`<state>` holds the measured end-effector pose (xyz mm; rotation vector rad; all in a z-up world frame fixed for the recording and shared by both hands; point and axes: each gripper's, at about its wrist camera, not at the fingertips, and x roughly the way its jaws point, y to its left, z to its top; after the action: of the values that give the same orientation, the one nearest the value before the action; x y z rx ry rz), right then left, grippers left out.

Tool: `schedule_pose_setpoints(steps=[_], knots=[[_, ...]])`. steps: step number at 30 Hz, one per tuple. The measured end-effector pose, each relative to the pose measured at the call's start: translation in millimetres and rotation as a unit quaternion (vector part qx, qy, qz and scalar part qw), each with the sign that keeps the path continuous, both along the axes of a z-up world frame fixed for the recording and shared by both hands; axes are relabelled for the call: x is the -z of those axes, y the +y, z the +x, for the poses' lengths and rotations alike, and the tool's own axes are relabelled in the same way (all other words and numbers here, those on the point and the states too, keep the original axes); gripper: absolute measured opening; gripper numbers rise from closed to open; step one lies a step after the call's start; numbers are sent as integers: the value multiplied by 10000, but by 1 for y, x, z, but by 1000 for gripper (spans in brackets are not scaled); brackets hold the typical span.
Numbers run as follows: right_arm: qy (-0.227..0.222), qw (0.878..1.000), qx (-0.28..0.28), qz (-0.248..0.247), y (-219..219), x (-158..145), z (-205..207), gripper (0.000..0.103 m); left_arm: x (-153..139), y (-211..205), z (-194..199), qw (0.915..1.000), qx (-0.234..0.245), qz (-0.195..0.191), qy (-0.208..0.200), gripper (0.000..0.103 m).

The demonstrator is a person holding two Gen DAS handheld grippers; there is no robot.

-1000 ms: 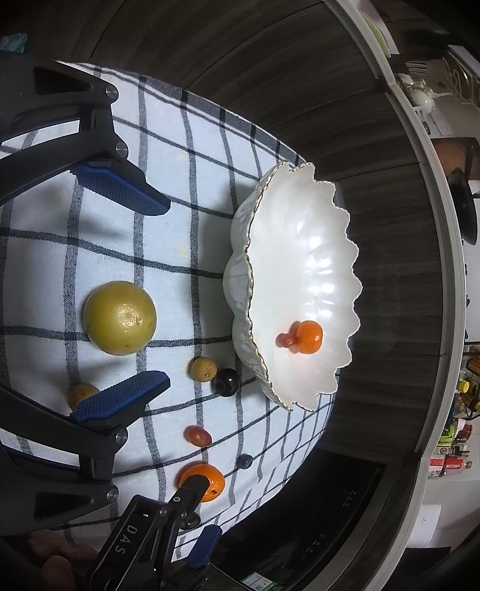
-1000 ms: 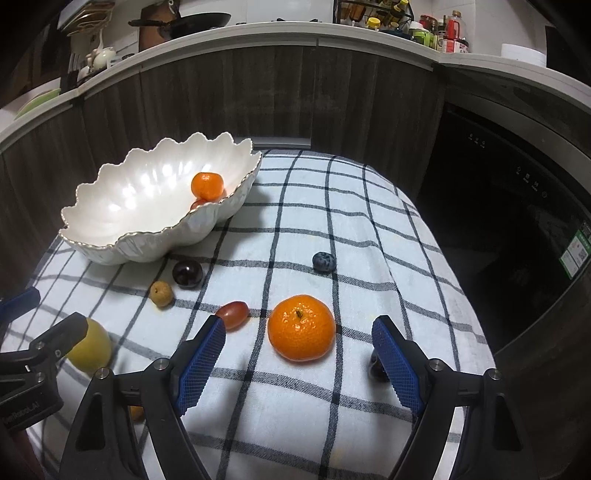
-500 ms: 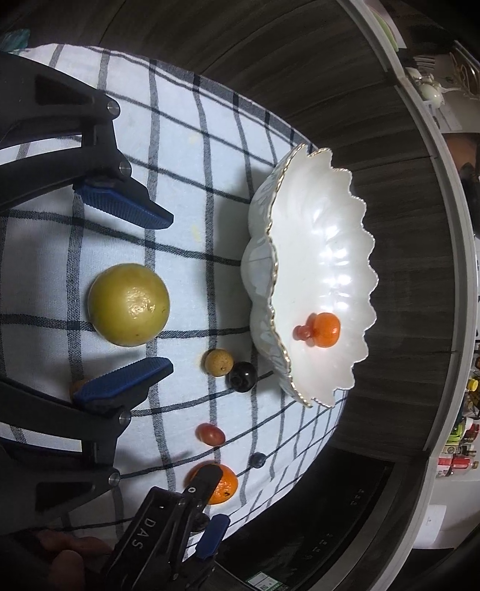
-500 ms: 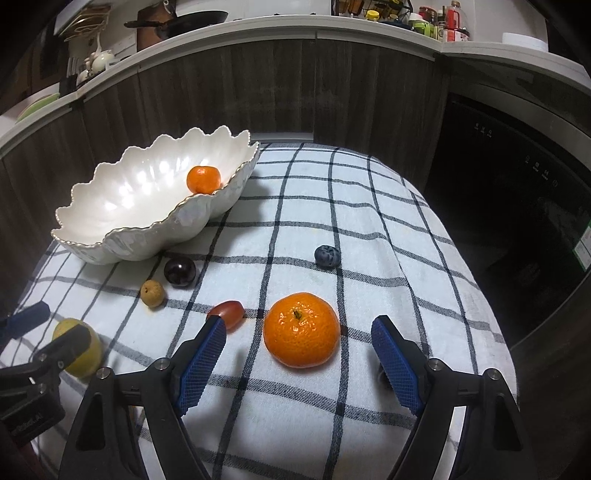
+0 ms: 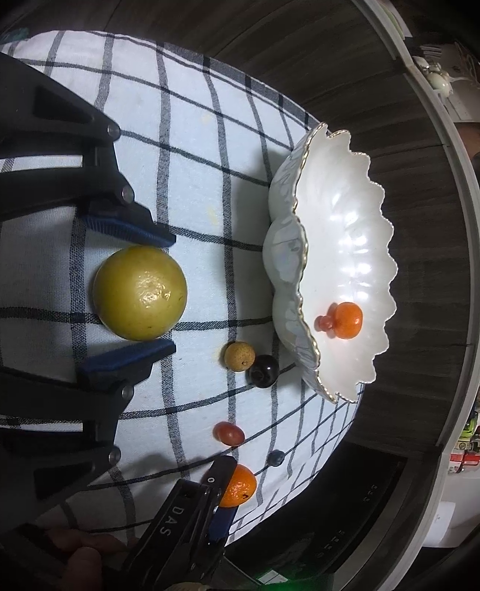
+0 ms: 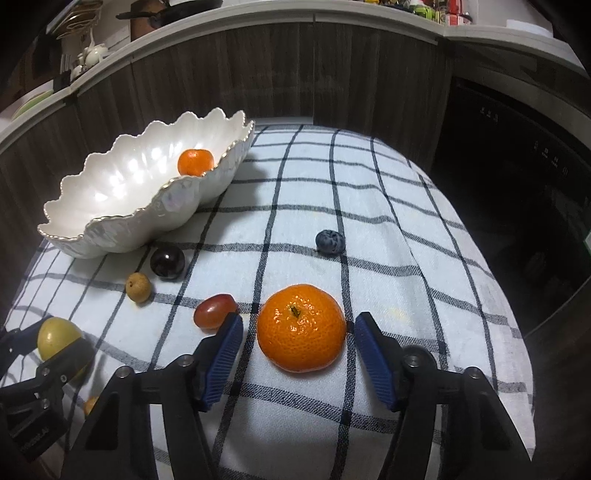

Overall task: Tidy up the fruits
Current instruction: 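Grasp the yellow-green citrus with the left tool while the right tool grasps the other mandarin, then lift and carry the citrus and mandarin over the white bowl with both tools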

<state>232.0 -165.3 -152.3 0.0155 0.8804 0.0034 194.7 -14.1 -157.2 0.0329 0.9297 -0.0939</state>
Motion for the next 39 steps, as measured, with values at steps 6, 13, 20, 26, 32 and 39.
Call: schedule_pose_setpoints(steps=[6,13,20,26,32,39], knots=[[94,9999,28,56,-2,3,3,48,0,1,-1,10000,-16,-37,-23,48],[36,10000,21,45,-1,0,0,47,-3,2,-2,10000,-20,-69,-42,48],[-50,10000,-30,36,2,-10,-4,47,-10,3,-3,10000,-49,-58,-42,47],[-135,9999,-69,24,5,-21,-8,47,-20,6,-6,9998,-84,-95,-137,47],[-214,9997,-110,30,9,-32,-11,47,-32,9,-10,9995,-122,-126,-267,47],[-342,9992,-197,19,17,-46,-18,47,-46,17,-13,9988,-198,-190,-403,47]])
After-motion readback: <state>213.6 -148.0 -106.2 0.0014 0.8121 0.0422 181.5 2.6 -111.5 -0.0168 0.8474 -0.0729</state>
